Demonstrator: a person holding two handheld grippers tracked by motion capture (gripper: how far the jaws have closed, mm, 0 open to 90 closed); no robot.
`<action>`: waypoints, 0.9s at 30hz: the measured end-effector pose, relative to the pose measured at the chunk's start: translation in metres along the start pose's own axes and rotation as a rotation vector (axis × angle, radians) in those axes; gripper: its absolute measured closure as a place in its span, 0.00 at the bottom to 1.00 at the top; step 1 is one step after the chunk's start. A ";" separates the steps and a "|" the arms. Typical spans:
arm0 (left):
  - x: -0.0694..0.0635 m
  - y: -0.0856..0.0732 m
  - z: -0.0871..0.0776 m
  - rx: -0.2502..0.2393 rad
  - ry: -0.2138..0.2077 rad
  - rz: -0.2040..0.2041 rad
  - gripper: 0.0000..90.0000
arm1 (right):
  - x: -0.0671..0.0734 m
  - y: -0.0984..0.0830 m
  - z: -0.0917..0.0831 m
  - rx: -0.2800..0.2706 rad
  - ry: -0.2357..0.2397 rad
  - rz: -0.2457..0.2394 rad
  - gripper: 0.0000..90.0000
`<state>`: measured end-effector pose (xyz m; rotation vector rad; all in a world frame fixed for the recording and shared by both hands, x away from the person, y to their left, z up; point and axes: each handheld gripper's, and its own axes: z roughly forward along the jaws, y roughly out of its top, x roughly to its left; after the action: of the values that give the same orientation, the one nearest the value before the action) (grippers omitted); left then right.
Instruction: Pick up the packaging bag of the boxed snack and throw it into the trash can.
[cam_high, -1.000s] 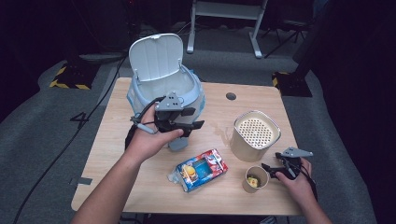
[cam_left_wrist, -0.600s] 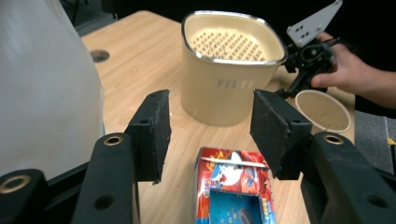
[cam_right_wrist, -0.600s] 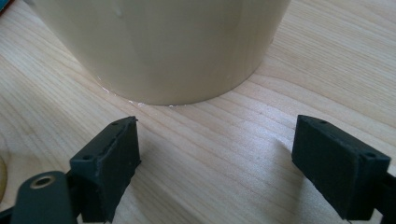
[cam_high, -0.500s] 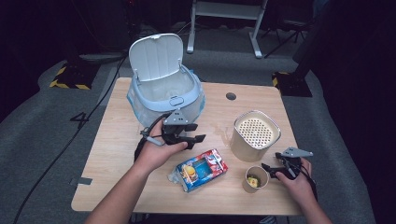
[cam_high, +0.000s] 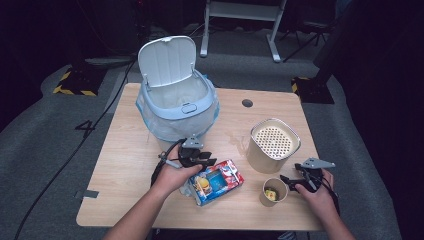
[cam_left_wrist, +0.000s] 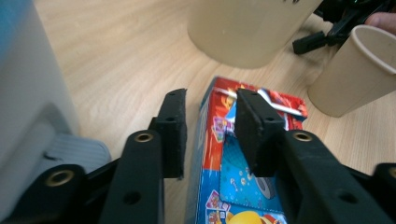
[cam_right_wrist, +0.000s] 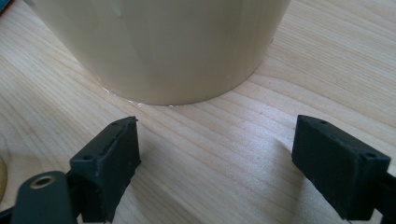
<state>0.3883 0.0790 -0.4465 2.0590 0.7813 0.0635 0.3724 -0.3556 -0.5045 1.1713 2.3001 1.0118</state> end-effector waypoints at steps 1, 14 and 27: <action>0.001 -0.001 0.002 0.001 -0.002 -0.002 0.74 | 0.000 0.000 0.000 0.000 0.000 0.000 0.17; 0.007 -0.013 0.019 0.088 -0.023 -0.010 0.80 | 0.000 0.000 0.000 0.000 0.000 0.000 0.17; 0.005 -0.012 0.022 0.122 -0.013 -0.025 0.88 | 0.000 0.000 0.000 0.000 0.000 -0.001 0.17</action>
<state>0.3938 0.0704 -0.4704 2.1616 0.8199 -0.0116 0.3724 -0.3557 -0.5046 1.1705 2.2999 1.0116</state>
